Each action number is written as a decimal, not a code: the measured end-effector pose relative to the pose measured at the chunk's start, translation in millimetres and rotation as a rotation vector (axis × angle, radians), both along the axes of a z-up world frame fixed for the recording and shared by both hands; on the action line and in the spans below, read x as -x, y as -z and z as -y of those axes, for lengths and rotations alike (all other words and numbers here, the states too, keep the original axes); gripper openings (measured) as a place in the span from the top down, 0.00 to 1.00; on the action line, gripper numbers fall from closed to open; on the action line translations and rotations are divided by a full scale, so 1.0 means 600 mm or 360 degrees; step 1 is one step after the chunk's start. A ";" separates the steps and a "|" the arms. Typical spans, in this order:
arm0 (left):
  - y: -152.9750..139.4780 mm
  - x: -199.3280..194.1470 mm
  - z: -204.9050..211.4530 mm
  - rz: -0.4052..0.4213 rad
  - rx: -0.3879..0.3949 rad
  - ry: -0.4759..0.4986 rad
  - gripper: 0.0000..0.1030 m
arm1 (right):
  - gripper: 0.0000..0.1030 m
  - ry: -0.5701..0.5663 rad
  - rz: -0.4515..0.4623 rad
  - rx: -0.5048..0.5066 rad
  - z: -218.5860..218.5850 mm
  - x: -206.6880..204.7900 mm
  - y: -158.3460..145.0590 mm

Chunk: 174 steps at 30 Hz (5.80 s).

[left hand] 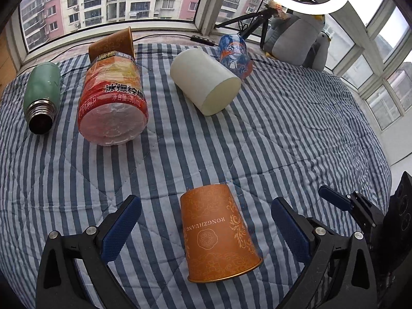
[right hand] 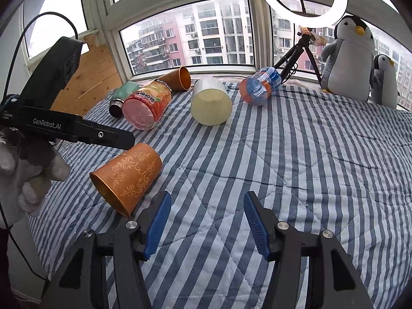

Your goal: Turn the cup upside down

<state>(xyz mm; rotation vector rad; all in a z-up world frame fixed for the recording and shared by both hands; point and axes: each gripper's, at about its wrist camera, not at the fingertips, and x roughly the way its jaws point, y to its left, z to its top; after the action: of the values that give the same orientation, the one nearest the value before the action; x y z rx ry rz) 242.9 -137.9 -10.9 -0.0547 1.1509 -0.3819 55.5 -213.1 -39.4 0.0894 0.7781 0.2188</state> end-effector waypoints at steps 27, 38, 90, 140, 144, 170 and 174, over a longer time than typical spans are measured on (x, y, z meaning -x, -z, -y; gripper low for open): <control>0.079 -0.026 0.083 -0.0268 -0.0192 0.0174 0.40 | 0.47 0.0192 0.0115 0.0011 0.046 0.022 -0.015; 0.008 0.011 0.023 0.0088 0.0130 0.0051 0.41 | 0.47 0.0179 0.0104 -0.0012 0.039 0.023 -0.007; 0.038 0.121 -0.012 0.0634 0.0067 0.0029 0.28 | 0.47 0.0233 0.0359 0.0166 -0.062 0.084 -0.014; -0.056 0.415 -0.199 0.1605 -0.0083 -0.0564 0.01 | 0.23 0.0547 0.0992 0.0190 -0.127 0.199 -0.044; -0.054 0.413 -0.197 0.1632 -0.0097 -0.0598 0.01 | 0.23 0.0579 0.1059 0.0209 -0.131 0.207 -0.043; -0.036 0.416 -0.200 0.1653 -0.0096 -0.0637 0.01 | 0.21 0.0617 0.1128 0.0199 -0.126 0.214 -0.034; -0.035 0.414 -0.200 0.1646 -0.0099 -0.0636 0.00 | 0.21 0.0618 0.1132 0.0198 -0.125 0.214 -0.034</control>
<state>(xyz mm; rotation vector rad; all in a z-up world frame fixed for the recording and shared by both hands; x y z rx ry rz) -5.8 -18.2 10.0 -0.0241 0.1132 0.0137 -73.0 -138.1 -19.0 0.0383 0.0558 -0.1675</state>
